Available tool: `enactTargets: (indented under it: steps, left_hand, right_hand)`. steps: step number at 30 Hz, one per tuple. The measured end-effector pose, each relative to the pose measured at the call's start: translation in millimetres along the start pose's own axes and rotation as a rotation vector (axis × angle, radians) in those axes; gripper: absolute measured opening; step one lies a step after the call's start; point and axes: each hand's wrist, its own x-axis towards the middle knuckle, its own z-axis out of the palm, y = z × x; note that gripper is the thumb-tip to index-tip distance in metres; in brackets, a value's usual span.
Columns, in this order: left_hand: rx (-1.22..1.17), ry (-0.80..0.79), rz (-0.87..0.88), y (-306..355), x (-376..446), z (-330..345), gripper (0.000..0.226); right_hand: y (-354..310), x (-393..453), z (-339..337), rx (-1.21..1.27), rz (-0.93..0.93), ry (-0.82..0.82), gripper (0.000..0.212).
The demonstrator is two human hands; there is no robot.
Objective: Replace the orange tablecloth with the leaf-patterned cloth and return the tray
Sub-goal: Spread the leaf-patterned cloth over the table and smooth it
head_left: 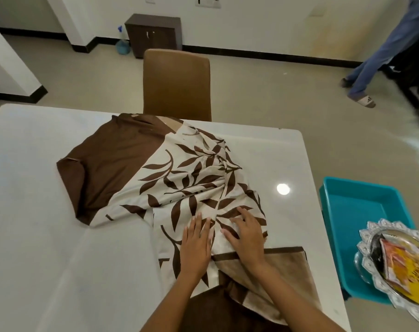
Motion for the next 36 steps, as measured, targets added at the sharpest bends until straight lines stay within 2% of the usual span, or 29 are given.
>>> enactTargets:
  steps: [3, 5, 9, 14, 17, 20, 23, 26, 28, 30, 33, 34, 36]
  left_hand:
    - [0.003, 0.003, -0.084, 5, -13, 2, 0.048]
    - [-0.003, -0.022, -0.102, 7, -18, 1, 0.052]
    - [0.029, -0.021, -0.112, 9, -17, 2, 0.048]
    - [0.034, -0.019, -0.105, 10, -18, 8, 0.055]
    - [0.042, -0.011, -0.139, 13, -19, 9, 0.064]
    - [0.04, 0.032, -0.141, 12, -19, 12, 0.064]
    - [0.036, 0.037, -0.127, 14, -20, 13, 0.055]
    - [0.03, 0.031, -0.146, 16, -20, 8, 0.048]
    - [-0.183, 0.054, -0.221, 26, -15, -3, 0.047]
    - [-0.563, 0.107, -0.35, 46, -5, -22, 0.049]
    - [-1.042, 0.104, -0.417, 81, 16, -56, 0.074]
    - [-1.113, 0.062, -0.416, 90, 22, -67, 0.078]
    - [-1.182, 0.0, -0.408, 102, 31, -86, 0.061]
  right_hand:
    - [-2, 0, 5, -0.037, -0.026, -0.057, 0.012]
    - [-3, 1, 2, -0.038, -0.043, -0.053, 0.008]
    - [1, 2, -7, 0.084, 0.01, -0.005, 0.004]
    - [3, -3, 0, -0.047, 0.018, -0.036, 0.029]
    - [1, -2, 5, -0.073, 0.059, -0.078, 0.018]
    - [1, 1, 5, -0.073, 0.041, -0.071, 0.007]
    - [4, -1, 1, 0.068, 0.047, -0.06, 0.007]
    - [4, -4, -15, 0.32, 0.092, -0.035, 0.022]
    - [2, -4, -27, 0.397, 0.067, -0.04, 0.018]
    - [-1, -3, -36, 0.449, 0.033, -0.027, 0.011]
    - [-8, -2, -45, 0.524, 0.003, -0.03, 0.006]
    - [-11, -3, -47, 0.546, -0.01, -0.038, 0.006]
    - [-17, -5, -53, 0.595, -0.041, -0.072, 0.008]
